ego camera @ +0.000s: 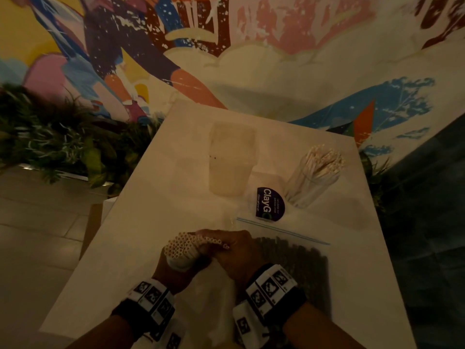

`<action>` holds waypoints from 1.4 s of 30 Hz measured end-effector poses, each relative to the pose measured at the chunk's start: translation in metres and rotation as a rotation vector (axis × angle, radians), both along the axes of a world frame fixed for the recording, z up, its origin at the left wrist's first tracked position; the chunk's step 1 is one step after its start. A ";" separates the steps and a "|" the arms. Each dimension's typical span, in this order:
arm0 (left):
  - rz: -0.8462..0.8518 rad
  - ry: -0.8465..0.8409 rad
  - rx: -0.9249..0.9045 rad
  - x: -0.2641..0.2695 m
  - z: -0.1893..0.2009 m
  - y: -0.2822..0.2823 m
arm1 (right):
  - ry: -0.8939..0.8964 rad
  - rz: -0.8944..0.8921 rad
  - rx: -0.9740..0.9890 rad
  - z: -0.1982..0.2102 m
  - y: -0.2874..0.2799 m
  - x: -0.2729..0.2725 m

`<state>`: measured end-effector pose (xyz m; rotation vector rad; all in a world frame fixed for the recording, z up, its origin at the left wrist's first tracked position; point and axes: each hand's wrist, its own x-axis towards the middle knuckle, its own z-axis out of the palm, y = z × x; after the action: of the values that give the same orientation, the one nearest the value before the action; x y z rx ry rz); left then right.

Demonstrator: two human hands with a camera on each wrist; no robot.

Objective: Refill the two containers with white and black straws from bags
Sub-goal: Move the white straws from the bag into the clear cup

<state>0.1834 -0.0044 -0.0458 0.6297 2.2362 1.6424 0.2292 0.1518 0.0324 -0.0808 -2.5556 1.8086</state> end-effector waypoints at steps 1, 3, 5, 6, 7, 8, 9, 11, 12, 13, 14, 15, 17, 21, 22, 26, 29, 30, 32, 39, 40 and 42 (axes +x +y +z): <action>0.034 -0.014 0.043 0.000 0.002 0.002 | 0.027 -0.032 -0.023 -0.004 0.002 0.000; 0.085 -0.025 0.079 -0.002 0.004 0.004 | 0.098 -0.076 -0.018 -0.009 0.006 0.000; 0.089 -0.011 0.071 -0.003 0.005 0.002 | 0.140 -0.159 -0.009 -0.012 0.013 -0.001; 0.088 -0.015 0.070 -0.003 0.005 0.000 | 0.154 -0.203 -0.013 -0.011 0.016 -0.002; 0.089 -0.023 0.067 -0.003 0.003 -0.001 | 0.166 -0.237 -0.033 -0.009 0.019 -0.003; 0.094 -0.038 0.066 -0.003 0.001 -0.003 | 0.174 -0.265 -0.069 -0.005 0.021 -0.004; 0.099 -0.048 0.069 -0.004 -0.001 -0.003 | 0.185 -0.295 -0.105 -0.003 0.023 -0.005; 0.100 -0.058 0.072 -0.004 -0.004 -0.003 | 0.188 -0.336 -0.126 0.006 0.025 -0.004; 0.099 -0.065 0.078 -0.005 -0.003 -0.002 | 0.161 -0.321 -0.122 0.009 0.025 -0.003; 0.100 -0.067 0.089 -0.005 -0.002 -0.002 | 0.102 -0.276 -0.089 0.008 0.026 -0.003; 0.107 -0.069 0.103 -0.006 -0.001 -0.002 | 0.015 -0.203 -0.010 0.006 0.024 -0.003; 0.120 -0.076 0.115 -0.007 0.000 -0.002 | -0.084 -0.132 0.096 0.003 0.022 -0.002; 0.146 -0.075 0.098 -0.008 -0.002 -0.002 | -0.185 -0.081 0.261 -0.003 0.018 0.000; 0.145 -0.046 0.006 -0.006 -0.006 -0.004 | 0.044 -0.202 0.256 -0.002 0.020 0.004; 0.141 -0.049 0.019 -0.006 -0.007 -0.004 | 0.065 -0.226 0.255 -0.004 0.021 0.004; 0.143 -0.020 0.099 -0.007 -0.013 -0.005 | 0.145 -0.146 0.452 -0.025 0.026 0.001; 0.126 -0.033 0.153 -0.009 -0.016 -0.006 | 0.190 -0.164 0.398 -0.036 0.030 0.000; 0.129 -0.071 0.172 -0.009 -0.015 -0.006 | 0.167 -0.198 0.367 -0.036 0.031 0.001; 0.135 -0.139 0.208 -0.009 -0.015 -0.005 | 0.091 -0.262 0.298 -0.033 0.031 0.005; 0.101 -0.154 0.220 -0.012 -0.018 -0.004 | 0.159 -0.442 -0.271 0.025 0.030 0.001; 0.097 -0.149 0.216 -0.012 -0.019 -0.005 | 0.198 -0.449 -0.298 0.034 0.031 0.000; 0.090 -0.144 0.211 -0.012 -0.020 -0.005 | 0.307 -0.496 -0.361 0.054 0.037 -0.004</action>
<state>0.1717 -0.0096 -0.0660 0.4496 2.0336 1.9209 0.2252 0.1884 0.0862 -0.3690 -1.7832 1.8683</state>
